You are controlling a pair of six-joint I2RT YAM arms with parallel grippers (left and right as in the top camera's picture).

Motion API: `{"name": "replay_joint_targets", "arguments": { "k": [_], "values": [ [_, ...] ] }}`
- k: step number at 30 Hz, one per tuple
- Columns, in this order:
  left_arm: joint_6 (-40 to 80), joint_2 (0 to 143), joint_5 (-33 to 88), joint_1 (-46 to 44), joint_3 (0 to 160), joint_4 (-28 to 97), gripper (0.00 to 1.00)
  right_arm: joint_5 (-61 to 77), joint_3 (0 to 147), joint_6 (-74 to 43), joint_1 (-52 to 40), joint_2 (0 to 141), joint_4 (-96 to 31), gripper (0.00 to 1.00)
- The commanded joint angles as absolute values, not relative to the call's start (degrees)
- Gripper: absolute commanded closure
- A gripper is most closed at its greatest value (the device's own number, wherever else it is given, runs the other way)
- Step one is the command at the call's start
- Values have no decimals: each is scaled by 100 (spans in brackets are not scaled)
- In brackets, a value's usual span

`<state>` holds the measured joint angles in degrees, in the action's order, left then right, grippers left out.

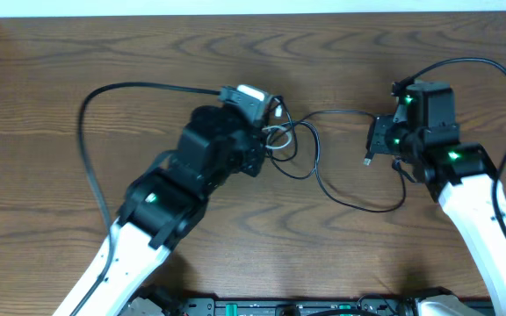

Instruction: Untangle cables

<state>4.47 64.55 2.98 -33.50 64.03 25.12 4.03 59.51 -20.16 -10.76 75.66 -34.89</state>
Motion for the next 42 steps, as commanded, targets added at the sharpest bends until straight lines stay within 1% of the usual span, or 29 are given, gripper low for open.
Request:
{"name": "replay_joint_targets", "arguments": {
  "k": [1,2,5,9,10,12,14,15,16,17,23,26,30,32,35,42],
  "values": [
    [499,6082,191,-3273,6399,2502,92,484,5990,-1767,-1048,7953,-3492,22],
    [499,6025,191,-3273,6399,2515,92,565,5990,-1774,-1048,8023,-3489,1],
    [499,5986,250,-3275,6396,2606,92,1061,5990,-1645,-1050,8062,-3284,1],
    [499,6160,255,-3275,6396,2722,92,2827,5990,-976,-1061,7918,-2689,3],
    [499,6235,255,-3275,6396,2709,92,3361,5990,-882,-1074,7891,-2558,5],
    [502,6355,259,-3275,6396,2635,92,3865,5990,-871,-1129,7867,-2453,10],
    [499,6501,434,-3275,6396,2469,92,4246,5990,-875,-1234,7881,-2421,32],
    [499,6554,545,-3275,6399,2373,92,4298,5990,-899,-1299,7889,-2425,49],
    [499,6593,652,-3275,6399,2268,93,4322,5990,-902,-1374,7891,-2449,56],
    [502,6622,718,-3275,6396,2174,92,4331,5990,-897,-1450,7891,-2458,56],
    [519,6646,729,-3275,6410,1673,92,4300,5990,-878,-1780,7891,-2445,53],
    [587,6643,731,-3275,6479,1638,92,4128,5990,-864,-1811,7913,-2449,50],
    [679,6604,871,-3275,6530,1634,92,4047,5988,-698,-1811,8027,-2423,48],
    [766,6563,893,-3275,6530,1640,92,4042,5988,-574,-1811,8106,-2394,44],
    [779,6504,1076,-3275,6530,1636,92,4045,5988,-416,-1811,8265,-2285,34],
    [784,6348,1142,-3282,6530,1638,92,4071,5990,-416,-1811,8770,-1841,32]
  ]
}}
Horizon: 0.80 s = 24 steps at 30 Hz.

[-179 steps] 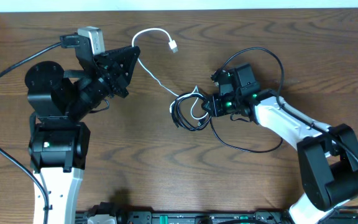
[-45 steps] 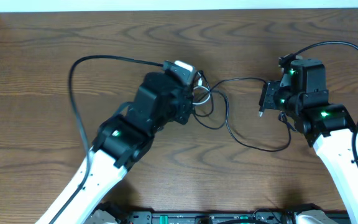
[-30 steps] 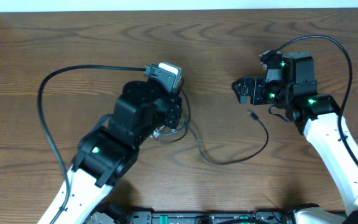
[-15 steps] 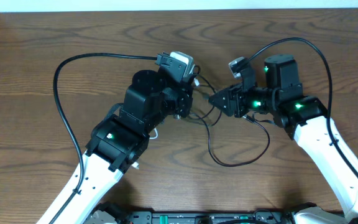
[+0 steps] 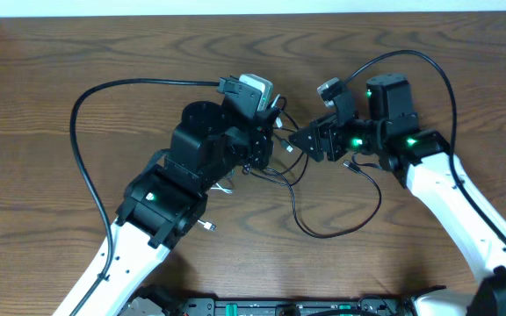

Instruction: Untangle cables

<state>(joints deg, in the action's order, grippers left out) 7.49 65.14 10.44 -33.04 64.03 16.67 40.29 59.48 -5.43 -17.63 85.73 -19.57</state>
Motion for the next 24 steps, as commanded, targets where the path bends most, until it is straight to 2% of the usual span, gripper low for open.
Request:
{"name": "replay_joint_targets", "arguments": {
  "k": [1,4,5,6,7,8,12,17,24],
  "values": [
    [784,6324,1142,-3280,6530,1643,92,4084,5988,-414,-1822,8862,-1739,32],
    [781,6270,1160,-3280,6530,1658,92,4235,5988,-416,-1868,9076,-1446,26],
    [781,6254,1160,-3282,6530,1662,92,4318,5988,-419,-1894,9146,-1339,28],
    [781,6248,1160,-3280,6530,1664,92,4375,5988,-419,-1925,9196,-1264,48],
    [779,6246,1157,-3280,6530,1664,92,4366,5988,-423,-1964,9247,-1208,92],
    [779,6248,1133,-3280,6528,1662,92,4300,5988,-517,-2012,9297,-1179,99],
    [773,6283,803,-3280,6528,1664,92,3511,5990,-1092,-2027,9268,-1334,99],
    [753,6361,-274,-3210,6528,1682,92,2095,5990,-2010,-1734,9124,-1728,99],
    [764,6276,-416,-2206,6528,1708,92,1518,5990,-1935,-648,8960,-2648,99]
  ]
}}
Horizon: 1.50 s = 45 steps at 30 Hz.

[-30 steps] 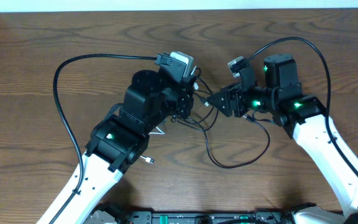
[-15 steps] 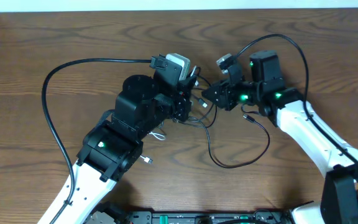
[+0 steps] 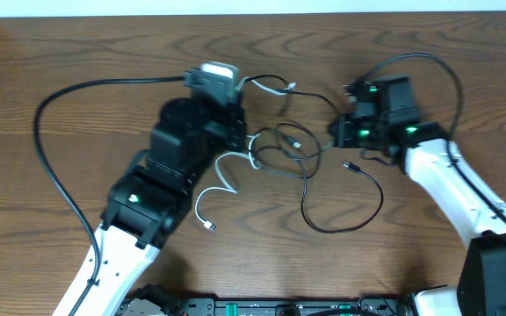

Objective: Untangle cables
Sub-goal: 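Pull left gripper toward left edge and right gripper toward right edge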

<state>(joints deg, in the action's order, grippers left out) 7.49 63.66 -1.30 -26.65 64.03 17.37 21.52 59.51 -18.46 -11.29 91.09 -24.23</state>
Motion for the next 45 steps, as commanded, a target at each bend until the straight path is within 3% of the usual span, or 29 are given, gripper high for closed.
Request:
{"name": "replay_joint_targets", "arguments": {
  "k": [1,9,24,35,45],
  "values": [
    [764,6265,-346,-2067,6528,1719,92,1505,5990,-1850,-491,8960,-2753,99],
    [829,6237,318,-910,6528,1881,92,1492,5990,-1531,613,8958,-3074,99],
    [1133,6462,497,412,6525,1955,92,1013,5990,-1321,1334,8927,-3452,99],
    [1173,7284,1039,1452,6525,1914,92,956,5992,-1479,2582,8722,-3614,99],
    [1168,7795,2053,1688,6514,1909,92,1190,6003,-1538,2803,8667,-3610,99]
  ]
}}
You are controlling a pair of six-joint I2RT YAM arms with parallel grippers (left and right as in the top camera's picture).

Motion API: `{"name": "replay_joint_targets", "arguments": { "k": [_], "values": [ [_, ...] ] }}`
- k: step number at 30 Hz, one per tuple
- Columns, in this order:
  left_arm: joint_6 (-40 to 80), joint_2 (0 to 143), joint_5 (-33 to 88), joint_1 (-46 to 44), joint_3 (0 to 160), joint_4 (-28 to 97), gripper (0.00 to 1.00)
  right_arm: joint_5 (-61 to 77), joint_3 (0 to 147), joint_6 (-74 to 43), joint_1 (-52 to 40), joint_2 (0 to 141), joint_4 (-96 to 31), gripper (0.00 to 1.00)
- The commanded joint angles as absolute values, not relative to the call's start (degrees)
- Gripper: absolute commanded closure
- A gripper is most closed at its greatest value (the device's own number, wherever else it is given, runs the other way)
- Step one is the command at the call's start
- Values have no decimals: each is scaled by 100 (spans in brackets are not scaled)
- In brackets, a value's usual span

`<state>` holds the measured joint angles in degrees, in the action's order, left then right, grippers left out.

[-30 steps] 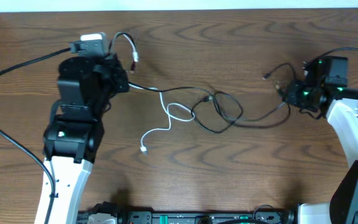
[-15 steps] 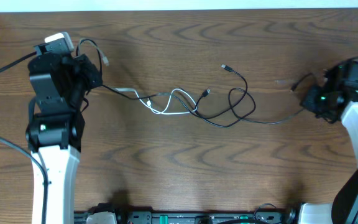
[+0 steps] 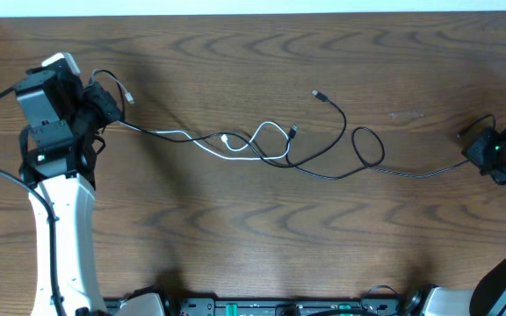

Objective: Untangle cables
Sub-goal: 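Pull left gripper toward left edge and right gripper toward right edge, then release the cables and bring both grippers back toward the center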

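Note:
A thin white cable [image 3: 183,135] and a thin black cable [image 3: 411,174] lie stretched across the middle of the wooden table. They still cross and loop around each other near the centre [image 3: 284,156]. At the far left, my left gripper [image 3: 105,104] is shut on the white cable, whose short free end curls up beside it. My right gripper [image 3: 474,154] sits at the far right edge, shut on the black cable. The black cable's free plug [image 3: 316,93] lies above the centre, and a second small plug [image 3: 294,132] rests by the loops.
The pale wall edge [image 3: 253,7] runs along the back of the table. The left arm's own thick black lead hangs at the left border. The arms' base rail [image 3: 279,307] lies along the front edge.
Both grippers stood near the middle with the cables bunched in loose coils. Now the left is at the far left, the right at the far right, and the cables are drawn out in a line.
First my left gripper was on the knot at the centre, with the right off to the side by the black cable. Then both met at the knot. Then they stood apart with the coils looser. Now the cables are stretched wide, crossing only at the centre.

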<state>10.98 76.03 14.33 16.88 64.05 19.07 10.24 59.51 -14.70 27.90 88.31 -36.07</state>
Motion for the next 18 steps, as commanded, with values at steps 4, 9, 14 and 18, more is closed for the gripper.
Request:
{"name": "replay_joint_targets", "arguments": {
  "k": [4,9,14,18],
  "values": [
    [1170,8125,2742,1579,6510,1918,92,1632,6003,-1439,2777,8580,-3621,99],
    [1170,8508,3159,1240,6510,1922,88,1793,6005,-1326,2545,8501,-3809,99],
    [1166,8726,3175,687,6508,1942,87,1839,6005,-1129,2084,8497,-3929,99],
    [1100,8737,3173,196,6506,1942,86,1839,6005,-1013,1693,8497,-3946,99]
  ]
}}
